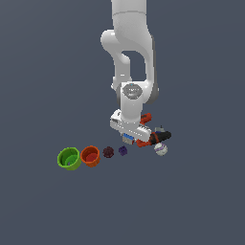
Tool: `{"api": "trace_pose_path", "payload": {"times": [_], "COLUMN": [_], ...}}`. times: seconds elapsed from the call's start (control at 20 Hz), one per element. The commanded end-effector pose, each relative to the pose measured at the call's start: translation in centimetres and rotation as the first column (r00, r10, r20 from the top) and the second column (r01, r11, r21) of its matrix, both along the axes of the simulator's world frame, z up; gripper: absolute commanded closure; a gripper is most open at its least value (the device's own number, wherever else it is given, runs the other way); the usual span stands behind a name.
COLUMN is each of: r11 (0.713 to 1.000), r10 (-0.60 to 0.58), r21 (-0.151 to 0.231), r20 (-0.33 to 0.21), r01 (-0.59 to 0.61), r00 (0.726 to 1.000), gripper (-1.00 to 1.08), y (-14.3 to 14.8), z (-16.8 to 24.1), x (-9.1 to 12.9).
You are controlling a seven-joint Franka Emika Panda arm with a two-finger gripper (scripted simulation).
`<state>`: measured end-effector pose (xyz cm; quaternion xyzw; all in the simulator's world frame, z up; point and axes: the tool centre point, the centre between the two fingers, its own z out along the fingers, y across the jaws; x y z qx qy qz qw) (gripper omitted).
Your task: Pick up a designated object from a clutter of objects.
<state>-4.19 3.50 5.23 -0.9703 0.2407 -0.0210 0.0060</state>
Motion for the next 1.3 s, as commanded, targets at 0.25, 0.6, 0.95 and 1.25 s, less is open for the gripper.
{"api": "trace_pose_path", "payload": {"times": [0.25, 0.6, 0.95, 1.25], "r11": [1.0, 1.0, 1.0, 1.0], "r10": [-0.002, -0.001, 0.0, 0.001], "r21": [-0.001, 0.0, 0.0, 0.001], "r20": [-0.001, -0.003, -0.008, -0.014], "r01": [0.002, 0.001, 0.0, -0.001], "r00": [1.0, 1.0, 1.0, 1.0], "gripper": [1.08, 1.08, 1.08, 1.08], "y": [-0.1, -1.1, -3.5, -6.6], "z": [-0.1, 1.4, 5.0, 9.7], "x": [0.0, 0.4, 1.4, 2.7]}}
